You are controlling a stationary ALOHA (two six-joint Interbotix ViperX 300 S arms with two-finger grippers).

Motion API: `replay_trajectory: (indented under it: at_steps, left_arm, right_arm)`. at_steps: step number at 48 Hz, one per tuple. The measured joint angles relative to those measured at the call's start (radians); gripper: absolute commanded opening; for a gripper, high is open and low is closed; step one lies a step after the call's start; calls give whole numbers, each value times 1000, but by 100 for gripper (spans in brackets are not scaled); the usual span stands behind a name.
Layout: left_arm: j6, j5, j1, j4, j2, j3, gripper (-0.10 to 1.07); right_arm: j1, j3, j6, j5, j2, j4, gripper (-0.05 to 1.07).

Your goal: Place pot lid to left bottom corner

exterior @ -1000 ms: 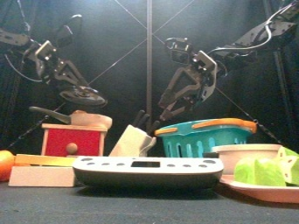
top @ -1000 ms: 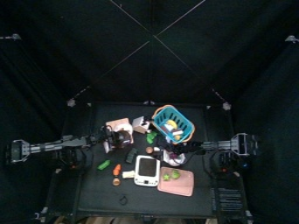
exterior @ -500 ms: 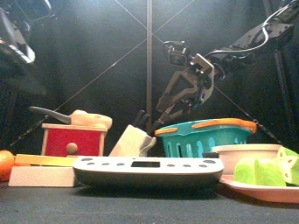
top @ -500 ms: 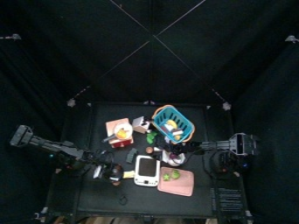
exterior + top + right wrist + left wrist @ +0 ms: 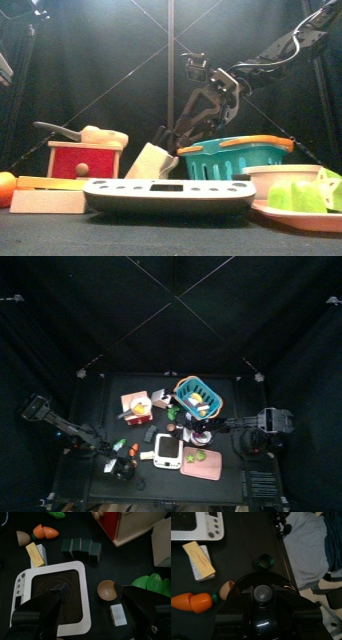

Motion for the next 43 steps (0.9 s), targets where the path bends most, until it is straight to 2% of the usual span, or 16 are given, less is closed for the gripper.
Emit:
replay_trajectory:
  at_steps: [8, 20, 32, 43]
  left_arm:
    - [0, 2, -14, -74, 40, 3, 60]
    - [2, 0, -18, -94, 106, 15, 60]
    - [3, -51, -18, -75, 163, 52, 60]
    - [5, -181, -12, 26, 219, 61, 61]
  right_arm:
    - [0, 0, 0, 2, 0, 0, 102]
    - [2, 0, 0, 2, 0, 0, 102]
    - [2, 0, 0, 0, 2, 0, 102]
    - [2, 0, 0, 2, 2, -2, 102]
